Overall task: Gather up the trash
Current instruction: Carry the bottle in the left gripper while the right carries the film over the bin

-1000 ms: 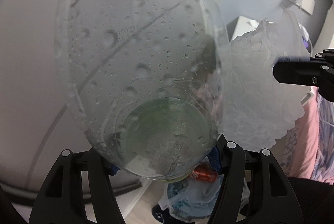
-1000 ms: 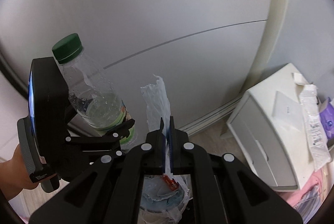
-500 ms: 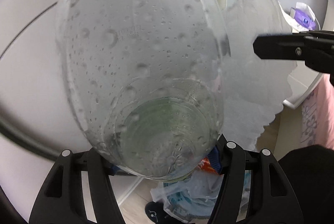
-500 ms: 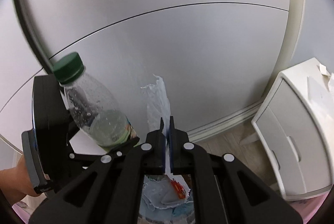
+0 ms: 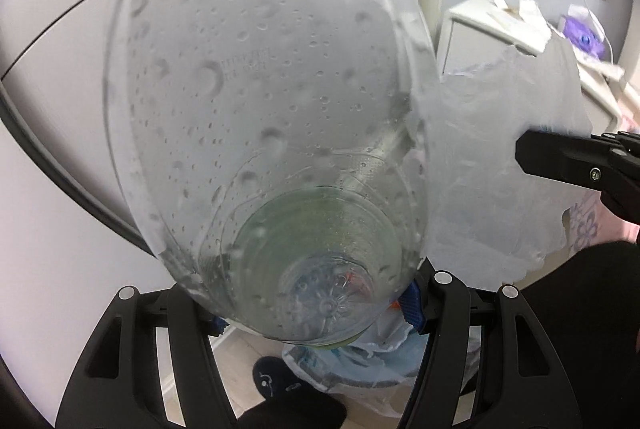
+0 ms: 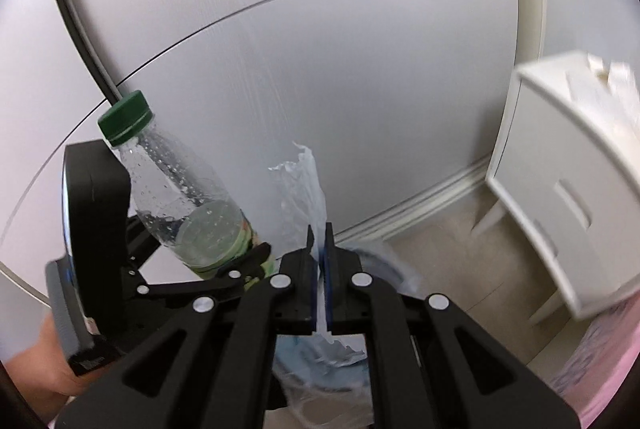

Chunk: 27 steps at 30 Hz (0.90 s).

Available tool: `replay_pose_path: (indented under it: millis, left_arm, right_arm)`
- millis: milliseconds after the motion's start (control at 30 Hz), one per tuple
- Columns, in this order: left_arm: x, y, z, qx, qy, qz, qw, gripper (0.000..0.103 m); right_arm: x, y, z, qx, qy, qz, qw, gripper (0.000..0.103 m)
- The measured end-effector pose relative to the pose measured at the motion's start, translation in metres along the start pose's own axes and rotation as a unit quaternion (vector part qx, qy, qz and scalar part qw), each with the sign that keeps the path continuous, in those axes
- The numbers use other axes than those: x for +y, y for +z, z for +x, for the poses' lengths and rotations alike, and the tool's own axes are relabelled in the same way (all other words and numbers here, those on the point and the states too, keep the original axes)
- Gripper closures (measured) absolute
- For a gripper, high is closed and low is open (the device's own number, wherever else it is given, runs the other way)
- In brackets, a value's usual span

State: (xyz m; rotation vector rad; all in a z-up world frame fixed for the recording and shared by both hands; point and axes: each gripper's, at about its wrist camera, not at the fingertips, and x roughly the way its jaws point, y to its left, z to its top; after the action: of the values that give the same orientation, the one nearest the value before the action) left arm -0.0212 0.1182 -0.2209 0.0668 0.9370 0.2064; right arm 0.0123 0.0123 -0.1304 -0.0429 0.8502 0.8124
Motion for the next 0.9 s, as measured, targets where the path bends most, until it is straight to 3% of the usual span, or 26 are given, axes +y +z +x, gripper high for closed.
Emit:
replay_pose_path:
  millis: [100,133,233,600,900]
  left_arm:
    - [-0.011,-0.008,0.011,0.009,0.0,0.015,0.9998,0.042]
    - [0.006,-0.005,0.015,0.012,-0.004,0.017,0.9998,0.042]
    - [0.002,-0.002,0.031,0.025,-0.013,0.019,0.9994,0.042]
    - [0.003,-0.025,0.115,0.116,-0.04,-0.008,0.9925,0.042]
    - [0.002,-0.035,0.162,0.167,-0.057,0.013,0.9843,0.042]
  right_arm:
    - [-0.003,-0.011,0.014,0.012,0.002,0.004,1.0,0.098]
    - [-0.001,-0.016,0.015,0.016,0.002,0.006,1.0,0.098]
    - [-0.01,-0.026,0.039,0.032,-0.001,0.012,0.999,0.098]
    - [-0.032,-0.078,0.135,0.146,-0.048,-0.018,0.988,0.098]
    - [-0.032,-0.092,0.165,0.181,-0.069,-0.028,0.981,0.098]
